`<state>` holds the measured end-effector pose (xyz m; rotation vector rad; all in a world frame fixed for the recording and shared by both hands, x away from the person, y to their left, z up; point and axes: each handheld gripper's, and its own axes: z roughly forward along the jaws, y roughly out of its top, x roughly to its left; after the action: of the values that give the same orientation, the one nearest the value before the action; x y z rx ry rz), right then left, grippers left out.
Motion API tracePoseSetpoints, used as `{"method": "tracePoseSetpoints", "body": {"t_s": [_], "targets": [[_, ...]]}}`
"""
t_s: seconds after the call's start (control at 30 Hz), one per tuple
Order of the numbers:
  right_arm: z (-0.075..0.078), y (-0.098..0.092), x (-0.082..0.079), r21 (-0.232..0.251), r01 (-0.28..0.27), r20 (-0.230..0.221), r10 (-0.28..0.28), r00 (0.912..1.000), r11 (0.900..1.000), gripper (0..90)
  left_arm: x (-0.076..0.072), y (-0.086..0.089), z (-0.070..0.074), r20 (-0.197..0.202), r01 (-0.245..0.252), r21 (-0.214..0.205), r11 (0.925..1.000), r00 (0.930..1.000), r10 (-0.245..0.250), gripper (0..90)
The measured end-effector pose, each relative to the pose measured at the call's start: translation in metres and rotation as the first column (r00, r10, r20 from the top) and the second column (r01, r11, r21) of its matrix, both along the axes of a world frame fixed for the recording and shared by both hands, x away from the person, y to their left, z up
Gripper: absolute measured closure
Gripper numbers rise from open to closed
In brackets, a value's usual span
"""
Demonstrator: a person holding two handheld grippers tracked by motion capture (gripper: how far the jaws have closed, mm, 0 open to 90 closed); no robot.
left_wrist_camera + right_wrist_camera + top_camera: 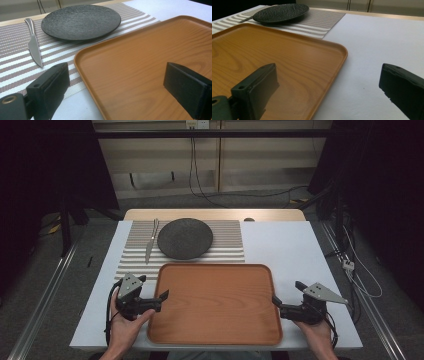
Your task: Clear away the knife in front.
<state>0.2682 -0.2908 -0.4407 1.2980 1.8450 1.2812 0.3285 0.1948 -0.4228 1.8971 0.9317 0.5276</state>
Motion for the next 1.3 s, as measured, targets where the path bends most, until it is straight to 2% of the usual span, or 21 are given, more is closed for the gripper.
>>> {"method": "tracePoseSetpoints", "body": {"t_s": [0.2,0.3,0.37,0.5,0.67,0.9,1.03,1.13,1.3], "targets": [[-0.001,0.0,0.0,0.006,-0.006,-0.005,0.006,1.0,1.0,2.1,0.003,-0.002,0.0,-0.019,0.003,0.004,1.0,0.9998,-0.003,6.8],[-0.001,0.0,0.001,0.006,-0.008,-0.009,0.008,0.9999,0.9999,2.0,0.008,-0.002,0.002,-0.077,0.017,-0.011,0.9998,0.9969,-0.017,9.2],[-0.001,0.0,0.001,0.009,-0.011,-0.011,0.011,0.9999,0.9999,2.1,0.011,-0.002,0.003,-0.092,0.014,-0.001,0.9999,0.9957,-0.014,8.9],[-0.002,0.0,0.002,0.01,-0.016,-0.014,0.016,0.9998,0.9998,2.0,0.017,-0.001,0.007,-0.086,-0.004,0.004,1.0,0.9963,0.004,8.7],[-0.001,0.001,0.003,0.015,-0.017,-0.018,0.017,0.9997,0.9998,2.1,0.026,0.0,0.01,-0.091,0.005,0.01,0.9999,0.9959,-0.005,9.3],[-0.002,0.001,0.003,0.013,-0.02,-0.019,0.02,0.9996,0.9997,2.1,0.052,0.004,0.011,-0.097,-0.032,0.034,0.9989,0.9947,0.035,9.1],[-0.002,0.002,0.003,0.011,-0.022,-0.019,0.023,0.9996,0.9997,2.0,0.069,0.008,0.012,-0.131,-0.03,0.058,0.9979,0.9907,0.037,9.5],[-0.002,0.002,0.003,0.009,-0.023,-0.023,0.024,0.9995,0.9997,2.1,0.079,0.011,0.013,-0.139,-0.048,0.048,0.9977,0.9889,0.054,9.4],[-0.002,0.002,0.004,0.008,-0.023,-0.023,0.023,0.9995,0.9997,2.1,0.095,0.016,0.016,-0.149,-0.073,0.059,0.9956,0.9855,0.081,9.3]]}}
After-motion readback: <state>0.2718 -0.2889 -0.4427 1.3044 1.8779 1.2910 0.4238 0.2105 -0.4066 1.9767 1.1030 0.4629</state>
